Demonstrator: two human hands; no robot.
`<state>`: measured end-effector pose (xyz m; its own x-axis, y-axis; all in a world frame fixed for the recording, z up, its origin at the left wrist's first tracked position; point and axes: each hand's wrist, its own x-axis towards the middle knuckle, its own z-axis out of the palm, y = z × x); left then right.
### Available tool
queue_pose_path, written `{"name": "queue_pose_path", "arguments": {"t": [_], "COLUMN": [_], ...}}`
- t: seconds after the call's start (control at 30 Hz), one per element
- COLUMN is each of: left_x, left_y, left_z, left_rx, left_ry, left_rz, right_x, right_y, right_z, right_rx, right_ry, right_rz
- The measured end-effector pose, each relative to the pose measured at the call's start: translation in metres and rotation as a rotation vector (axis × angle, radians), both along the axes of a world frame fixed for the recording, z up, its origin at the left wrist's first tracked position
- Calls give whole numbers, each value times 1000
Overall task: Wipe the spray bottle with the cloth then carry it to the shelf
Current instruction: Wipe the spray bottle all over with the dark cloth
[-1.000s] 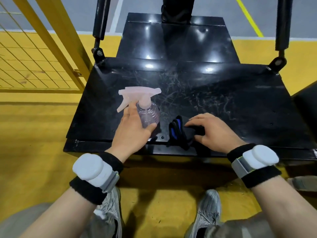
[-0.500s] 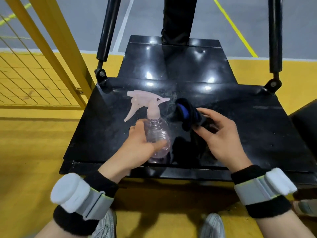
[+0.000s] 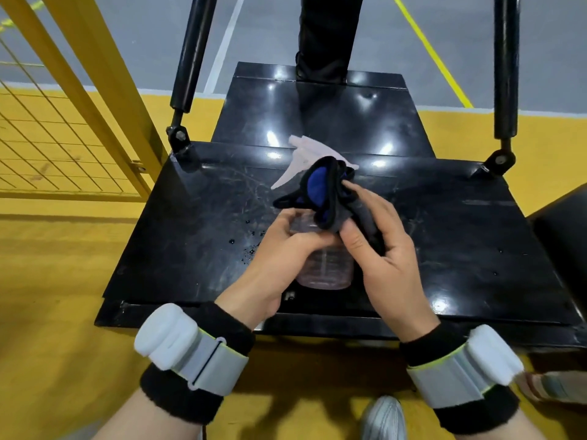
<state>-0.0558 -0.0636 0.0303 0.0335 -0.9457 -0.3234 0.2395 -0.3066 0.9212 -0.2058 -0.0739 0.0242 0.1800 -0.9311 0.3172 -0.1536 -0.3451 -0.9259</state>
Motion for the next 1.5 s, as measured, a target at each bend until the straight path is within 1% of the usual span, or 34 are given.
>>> {"name": "queue_pose_path", "arguments": {"t": [0.07, 0.13, 0.2, 0.27, 0.33, 0.43, 0.5, 0.57, 0.63, 0.73, 0.83, 0.9, 0.93, 1.0, 1.1, 1.17, 1.2, 1.27, 1.3, 1.37, 1.4, 1.47, 1.5], "left_x": [-7, -13, -16, -18, -17, -11, -6, -2, 1, 2, -1, -4, -5, -7, -7, -5, -5, -3, -1, 1, 1, 0, -1], "left_y": [-4, -3, -2, -2, -3, -5, -4, -5, -6, -2, 3, 5, 6, 6, 2, 0, 0, 1, 3, 6, 7, 9, 9], "left_z": [0, 0, -2, -4, -4, -4, -5, -3, -1, -2, -2, -2, -1, 4, 12, 16, 18, 17, 16, 13, 11, 5, 3], "left_rx": [-3, 18, 42, 48, 47, 45, 38, 17, -15, -46, -18, 13, 29, 64, 80, 42, 18, -33, -56, -69, -65, -55, -48], "left_ry": [-3, -26, -9, 17, 62, 101, 146, 183, 182, 122, 48, 68, 101, 174, 280, 290, 272, 213, 184, 137, 113, 56, 36], "left_rz": [13, 0, -35, -54, -14, 73, 113, 121, 89, 3, -50, -37, -17, 30, 130, 180, 180, 152, 125, 42, 0, -55, -51], "right_x": [2, 4, 4, 1, 0, 4, 8, 11, 13, 13, 10, 8, 6, 7, 6, 3, 3, 4, 5, 5, 5, 2, 1], "right_y": [-3, -5, -7, -8, -8, -6, -2, 1, 0, -6, -8, -8, -8, -6, -2, -1, -2, -4, -5, -7, -8, -10, -10], "right_z": [0, -1, -1, -1, -1, 0, -2, -3, -3, -3, -1, 0, -1, 0, 0, 0, 0, -2, -2, 0, 1, 0, -2], "right_rx": [123, 294, 449, 549, 527, 399, 324, 256, 223, 268, 438, 521, 524, 451, 176, 22, -4, 23, 76, 259, 367, 501, 508], "right_ry": [-195, -358, -471, -527, -481, -352, -305, -277, -279, -337, -451, -445, -419, -341, -175, -78, -64, -97, -144, -266, -297, -256, -246], "right_rz": [15, -23, -82, -104, -78, -43, 3, 35, 29, -48, -100, -89, -82, -74, -40, -5, -3, -19, -32, -72, -91, -114, -110]}}
